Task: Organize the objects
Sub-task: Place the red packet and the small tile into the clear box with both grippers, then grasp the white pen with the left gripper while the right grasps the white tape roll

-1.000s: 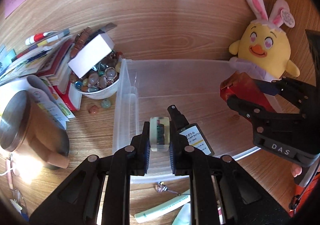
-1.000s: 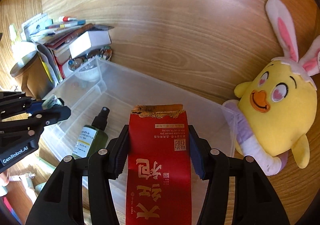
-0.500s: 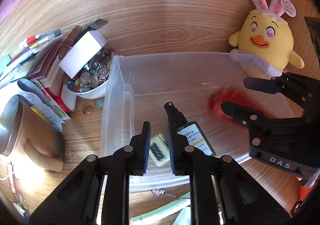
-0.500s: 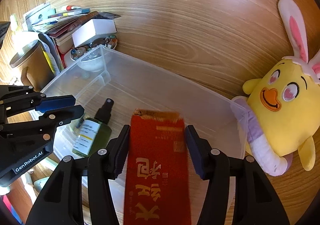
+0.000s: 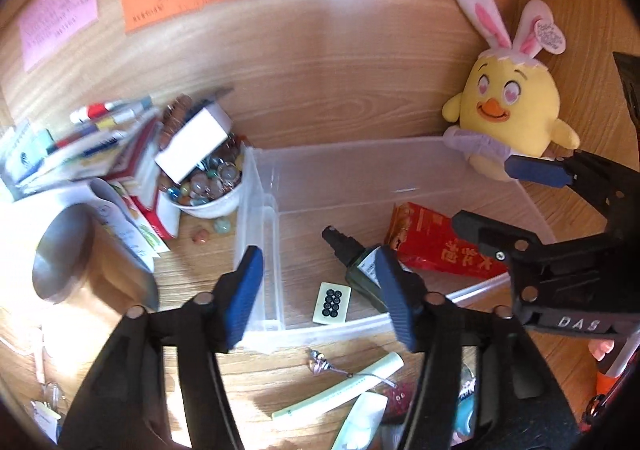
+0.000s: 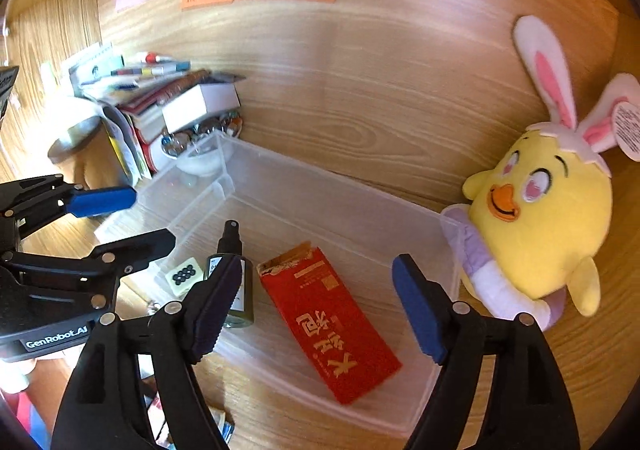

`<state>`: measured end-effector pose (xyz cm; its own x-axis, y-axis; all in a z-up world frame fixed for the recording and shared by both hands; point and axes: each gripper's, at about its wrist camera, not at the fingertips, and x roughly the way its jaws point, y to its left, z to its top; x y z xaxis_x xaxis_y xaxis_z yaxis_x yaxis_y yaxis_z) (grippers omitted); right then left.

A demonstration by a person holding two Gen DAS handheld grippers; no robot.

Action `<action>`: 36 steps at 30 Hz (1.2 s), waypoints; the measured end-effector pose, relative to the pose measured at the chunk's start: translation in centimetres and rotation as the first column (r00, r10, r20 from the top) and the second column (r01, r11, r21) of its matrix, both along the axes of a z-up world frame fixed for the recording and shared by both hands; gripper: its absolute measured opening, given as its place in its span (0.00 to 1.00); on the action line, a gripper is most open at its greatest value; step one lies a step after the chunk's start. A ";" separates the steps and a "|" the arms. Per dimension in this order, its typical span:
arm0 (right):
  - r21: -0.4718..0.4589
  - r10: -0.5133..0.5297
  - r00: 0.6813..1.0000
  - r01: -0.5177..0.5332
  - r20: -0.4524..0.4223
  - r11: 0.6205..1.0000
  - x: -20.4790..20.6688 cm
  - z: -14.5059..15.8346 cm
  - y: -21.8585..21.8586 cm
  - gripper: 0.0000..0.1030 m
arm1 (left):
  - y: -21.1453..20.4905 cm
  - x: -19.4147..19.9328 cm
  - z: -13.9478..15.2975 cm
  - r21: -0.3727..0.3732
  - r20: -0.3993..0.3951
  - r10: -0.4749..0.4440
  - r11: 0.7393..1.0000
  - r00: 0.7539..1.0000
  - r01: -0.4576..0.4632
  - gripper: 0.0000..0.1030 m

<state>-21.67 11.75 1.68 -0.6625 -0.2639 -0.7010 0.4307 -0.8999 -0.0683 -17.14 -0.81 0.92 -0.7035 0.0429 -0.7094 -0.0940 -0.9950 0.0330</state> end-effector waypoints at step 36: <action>-0.178 -0.047 0.995 0.063 0.090 0.982 17.5 -5.0 2.9 0.84 | -7.6 16.0 -7.4 0.064 0.146 0.076 0.994 0.986 -0.086 0.90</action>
